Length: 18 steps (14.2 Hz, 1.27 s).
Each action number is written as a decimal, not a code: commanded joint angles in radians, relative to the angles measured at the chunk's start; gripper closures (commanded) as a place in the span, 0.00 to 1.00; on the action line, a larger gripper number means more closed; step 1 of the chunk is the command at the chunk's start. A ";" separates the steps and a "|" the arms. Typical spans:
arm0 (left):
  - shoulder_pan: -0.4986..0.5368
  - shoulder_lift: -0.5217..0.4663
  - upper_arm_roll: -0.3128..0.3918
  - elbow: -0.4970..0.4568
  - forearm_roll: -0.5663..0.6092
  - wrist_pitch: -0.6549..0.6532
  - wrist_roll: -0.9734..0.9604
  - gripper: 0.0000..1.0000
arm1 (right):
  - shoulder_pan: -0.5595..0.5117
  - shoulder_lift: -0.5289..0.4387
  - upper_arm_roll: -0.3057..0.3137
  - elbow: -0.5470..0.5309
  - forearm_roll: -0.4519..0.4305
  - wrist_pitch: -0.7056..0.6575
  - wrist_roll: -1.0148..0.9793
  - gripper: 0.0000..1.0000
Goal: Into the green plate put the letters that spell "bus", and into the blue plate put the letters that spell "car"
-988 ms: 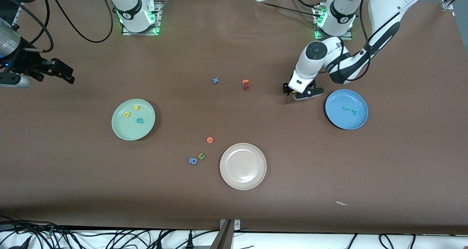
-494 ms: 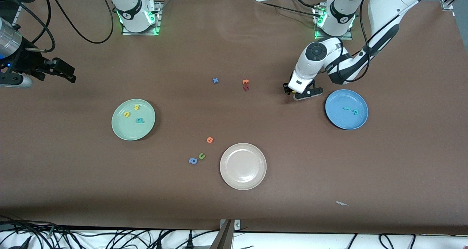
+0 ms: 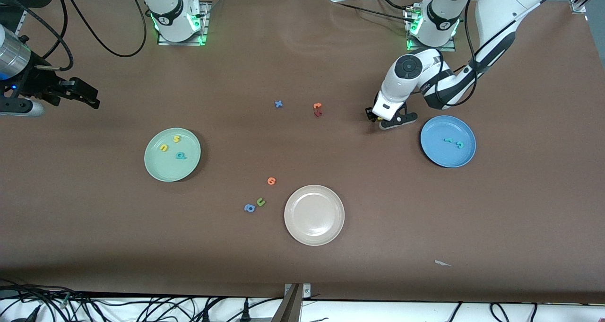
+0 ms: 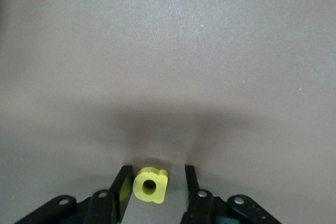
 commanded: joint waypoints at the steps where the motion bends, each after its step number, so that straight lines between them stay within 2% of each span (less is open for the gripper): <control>1: 0.004 0.010 0.000 0.002 0.029 -0.010 -0.030 0.72 | -0.021 0.011 0.020 0.024 0.001 0.001 0.004 0.00; 5: 0.006 0.011 0.000 0.002 0.029 -0.010 -0.028 0.90 | -0.019 0.011 0.020 0.024 -0.014 0.001 0.001 0.00; 11: 0.075 0.002 -0.004 0.053 0.029 -0.010 0.016 0.91 | -0.019 0.011 0.020 0.022 -0.016 -0.002 0.001 0.00; 16: 0.279 -0.010 -0.030 0.065 0.026 -0.028 0.274 0.94 | -0.023 0.012 0.017 0.022 -0.016 -0.005 -0.005 0.00; 18: 0.378 -0.012 -0.074 0.065 0.026 -0.074 0.384 0.94 | -0.023 0.011 0.017 0.022 -0.016 -0.008 -0.003 0.00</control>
